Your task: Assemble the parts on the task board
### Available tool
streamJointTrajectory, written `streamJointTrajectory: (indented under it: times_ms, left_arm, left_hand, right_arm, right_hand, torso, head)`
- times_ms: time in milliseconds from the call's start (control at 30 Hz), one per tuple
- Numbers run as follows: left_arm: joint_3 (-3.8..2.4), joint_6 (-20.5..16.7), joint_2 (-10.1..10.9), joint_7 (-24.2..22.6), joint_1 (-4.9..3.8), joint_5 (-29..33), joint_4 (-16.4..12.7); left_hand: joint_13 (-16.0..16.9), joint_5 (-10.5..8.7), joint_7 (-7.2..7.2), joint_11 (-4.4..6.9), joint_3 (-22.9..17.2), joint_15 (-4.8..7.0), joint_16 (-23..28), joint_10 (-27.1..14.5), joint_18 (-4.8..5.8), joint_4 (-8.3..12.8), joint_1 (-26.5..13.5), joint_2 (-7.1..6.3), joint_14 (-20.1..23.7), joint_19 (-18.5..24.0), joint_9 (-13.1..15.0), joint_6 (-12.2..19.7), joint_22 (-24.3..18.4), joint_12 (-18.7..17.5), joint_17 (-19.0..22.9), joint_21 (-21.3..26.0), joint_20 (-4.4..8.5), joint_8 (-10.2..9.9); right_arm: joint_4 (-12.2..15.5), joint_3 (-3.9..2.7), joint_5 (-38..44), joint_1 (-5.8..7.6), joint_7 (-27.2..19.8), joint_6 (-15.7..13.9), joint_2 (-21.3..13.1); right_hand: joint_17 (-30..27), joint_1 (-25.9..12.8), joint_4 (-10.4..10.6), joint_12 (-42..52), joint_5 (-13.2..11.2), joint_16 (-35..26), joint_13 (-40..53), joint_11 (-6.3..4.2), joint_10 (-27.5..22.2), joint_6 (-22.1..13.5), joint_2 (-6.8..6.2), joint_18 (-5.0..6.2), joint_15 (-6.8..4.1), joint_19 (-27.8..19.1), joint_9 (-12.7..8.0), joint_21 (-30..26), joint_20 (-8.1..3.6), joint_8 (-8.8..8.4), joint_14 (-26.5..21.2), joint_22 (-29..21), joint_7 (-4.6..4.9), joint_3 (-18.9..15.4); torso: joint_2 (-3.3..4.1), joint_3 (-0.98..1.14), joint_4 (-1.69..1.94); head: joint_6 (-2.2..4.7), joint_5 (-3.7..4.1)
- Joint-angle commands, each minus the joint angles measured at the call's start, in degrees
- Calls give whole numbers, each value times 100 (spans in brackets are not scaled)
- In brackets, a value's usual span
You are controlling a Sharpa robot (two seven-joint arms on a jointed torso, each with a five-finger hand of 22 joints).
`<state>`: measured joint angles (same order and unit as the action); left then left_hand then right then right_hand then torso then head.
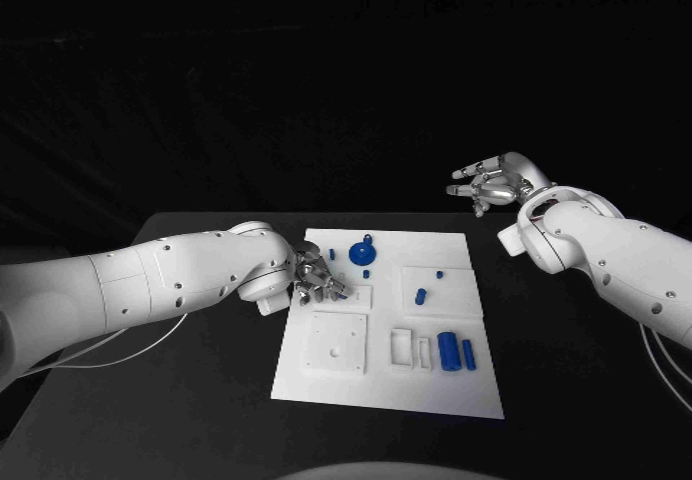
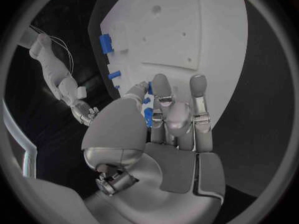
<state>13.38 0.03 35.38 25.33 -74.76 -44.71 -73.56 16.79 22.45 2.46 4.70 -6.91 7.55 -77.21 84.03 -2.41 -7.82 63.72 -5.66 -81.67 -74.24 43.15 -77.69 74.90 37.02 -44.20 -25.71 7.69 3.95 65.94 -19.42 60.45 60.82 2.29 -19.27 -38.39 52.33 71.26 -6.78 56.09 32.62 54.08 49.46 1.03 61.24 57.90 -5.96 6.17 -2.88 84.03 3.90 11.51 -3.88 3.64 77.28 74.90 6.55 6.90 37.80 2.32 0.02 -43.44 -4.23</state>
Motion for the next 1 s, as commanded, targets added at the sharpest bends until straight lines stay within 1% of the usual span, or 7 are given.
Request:
streamJointTrajectory:
  times_ms: [33, 133, 267, 433, 767, 900, 1000]
  left_arm:
    - [-9, -7, 5, -37, -8, 43, -15]
    - [-27, -20, 20, -36, -17, 57, -27]
    - [-90, -35, 39, -32, -27, 64, -40]
    - [-171, -51, 67, -36, -56, 67, -50]
    - [-339, -68, 122, -64, -113, 86, -30]
    - [-370, -45, 136, -69, -135, 85, -32]
    - [-378, -10, 149, -67, -143, 69, -56]
  left_hand:
    - [-9, -281, -3, 14, 1, 27, 29, 278, 64, -106, 2, -89, -1, -11, 12, -46, 96, 31, 3, 40, 8, -10]
    - [-8, -519, -6, 11, -15, 26, 28, 278, 64, -237, -5, -147, -3, -17, 23, -65, 98, 37, 0, 37, 8, -10]
    - [-10, -669, -10, 10, -25, 27, 28, 278, 65, -402, 37, -215, -5, -16, 49, -79, 98, 38, -2, 38, 9, -10]
    - [-10, -703, -12, 10, -33, 27, 27, 278, 67, -472, 75, -230, -7, -19, 62, -82, 96, 47, -7, 38, 12, -11]
    - [-18, -667, -13, 8, 5, 28, 42, 278, 68, -259, 54, -72, -5, -20, 65, -56, 97, 35, 13, 44, 12, -12]
    - [-27, -619, -15, 5, 30, 23, 59, 279, 68, -62, 76, 3, 1, -15, -19, -31, 95, 13, 40, 52, 10, -17]
    - [-36, -616, -25, 0, 25, 21, 98, 279, 68, -61, 69, -22, 12, -12, -180, -21, 94, -34, 102, 67, 8, -19]
  right_arm:
    - [1, -2, -9, -7, -30, 59, 4]
    - [2, -2, -10, -10, -31, 56, 1]
    - [2, -2, -12, -14, -32, 55, -2]
    - [2, -2, -14, -19, -33, 54, -3]
    - [5, -2, -19, -26, -36, 50, -11]
    - [7, -2, -20, -27, -34, 50, -15]
    - [7, -2, -22, -29, -33, 51, -20]
  right_hand:
    - [-15, -33, 2, 5, 18, -41, -3, -40, -7, 5, 12, 100, -36, 153, -7, -26, -40, -6, 6, 71, 17, 2]
    - [-15, -33, 2, 5, 18, -41, -3, -40, -7, 5, 12, 100, -36, 153, -7, -26, -40, -6, 6, 71, 17, 2]
    - [-15, -33, 2, 5, 18, -41, -3, -40, -7, 5, 12, 100, -36, 153, -7, -26, -40, -6, 6, 71, 17, 2]
    - [-15, -33, 2, 5, 18, -41, -3, -40, -7, 5, 12, 100, -36, 153, -7, -26, -40, -6, 6, 71, 17, 2]
    - [-7, -40, 0, 7, 18, -32, -4, -40, -4, 1, 8, 101, -36, 157, -7, -27, -40, -5, 13, 72, 17, -5]
    - [-7, -40, 0, 7, 18, -32, -4, -40, -4, 1, 8, 101, -36, 157, -7, -27, -40, -5, 13, 72, 17, -5]
    - [-7, -40, 0, 7, 18, -32, -4, -40, -4, 1, 8, 101, -36, 157, -7, -27, -40, -5, 13, 72, 17, -5]
  torso:
    - [-1, 1, -2]
    - [-2, 1, 0]
    - [-2, 3, 2]
    - [-1, 1, -1]
    - [-2, 1, 1]
    - [-2, 0, 3]
    - [-2, 1, 6]
  head:
    - [7, 1]
    - [9, 4]
    - [14, 0]
    - [28, -5]
    - [38, -15]
    - [44, -20]
    - [44, -20]
